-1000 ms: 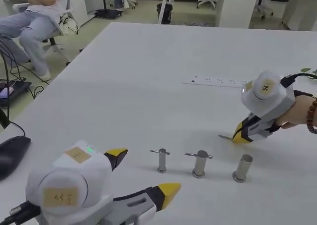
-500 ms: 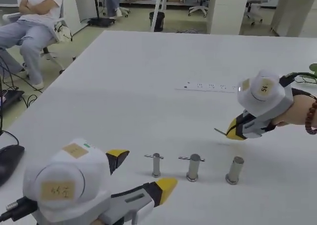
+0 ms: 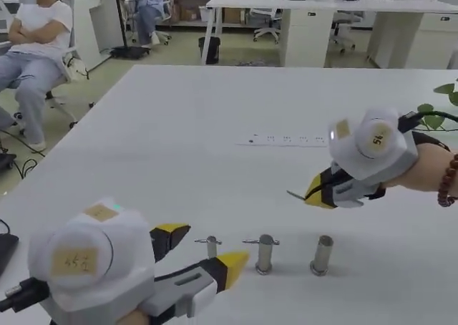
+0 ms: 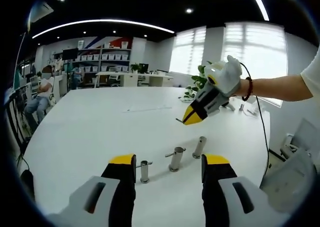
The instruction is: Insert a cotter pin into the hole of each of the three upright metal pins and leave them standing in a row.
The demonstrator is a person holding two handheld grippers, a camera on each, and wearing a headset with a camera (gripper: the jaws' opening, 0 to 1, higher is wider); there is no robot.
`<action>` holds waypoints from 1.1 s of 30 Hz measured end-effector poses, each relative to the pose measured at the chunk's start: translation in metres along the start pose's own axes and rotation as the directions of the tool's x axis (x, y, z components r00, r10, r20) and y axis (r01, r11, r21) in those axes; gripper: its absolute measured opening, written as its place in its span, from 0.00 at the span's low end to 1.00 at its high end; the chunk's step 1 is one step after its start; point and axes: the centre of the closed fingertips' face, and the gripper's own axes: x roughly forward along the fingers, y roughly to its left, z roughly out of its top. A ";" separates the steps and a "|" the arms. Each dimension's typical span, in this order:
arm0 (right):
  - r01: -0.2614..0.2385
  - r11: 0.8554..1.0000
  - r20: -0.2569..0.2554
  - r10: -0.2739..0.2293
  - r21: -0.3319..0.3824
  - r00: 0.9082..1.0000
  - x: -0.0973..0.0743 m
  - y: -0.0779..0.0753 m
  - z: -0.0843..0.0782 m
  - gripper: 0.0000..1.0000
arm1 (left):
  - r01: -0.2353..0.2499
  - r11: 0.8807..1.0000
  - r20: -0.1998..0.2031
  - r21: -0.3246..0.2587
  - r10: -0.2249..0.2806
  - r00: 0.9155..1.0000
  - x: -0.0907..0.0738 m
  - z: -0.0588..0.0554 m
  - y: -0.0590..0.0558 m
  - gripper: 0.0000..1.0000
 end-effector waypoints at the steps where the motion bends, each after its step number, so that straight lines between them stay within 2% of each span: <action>1: 0.001 1.000 0.008 -0.001 -0.013 1.000 -0.002 0.002 0.004 0.02 | 0.007 1.000 0.001 -0.003 -0.007 1.000 0.001 0.001 -0.002 0.50; 12: -0.002 0.995 0.084 0.010 -0.102 0.996 -0.018 0.025 0.040 0.02 | 0.054 0.995 -0.008 -0.081 -0.054 0.998 0.008 0.005 -0.016 0.37; 17: -0.011 0.991 0.114 0.026 -0.130 0.993 -0.021 0.037 0.051 0.02 | 0.082 0.990 0.001 -0.118 -0.082 0.997 0.011 0.009 -0.024 0.29; 20: -0.014 0.989 0.128 0.033 -0.146 0.991 -0.022 0.044 0.057 0.02 | 0.091 0.987 -0.002 -0.129 -0.092 0.996 0.013 0.010 -0.028 0.28; 26: -0.030 0.984 0.150 0.056 -0.173 0.987 -0.024 0.059 0.067 0.02 | 0.110 0.976 0.001 -0.189 -0.112 0.994 0.016 0.010 -0.033 0.21; 30: -0.039 0.981 0.163 0.071 -0.189 0.984 -0.024 0.068 0.073 0.02 | 0.129 0.962 0.030 -0.242 -0.126 0.992 0.018 0.015 -0.037 0.18; 33: -0.045 0.979 0.169 0.079 -0.196 0.982 -0.023 0.073 0.077 0.02 | 0.135 0.956 0.037 -0.259 -0.130 0.991 0.019 0.016 -0.039 0.16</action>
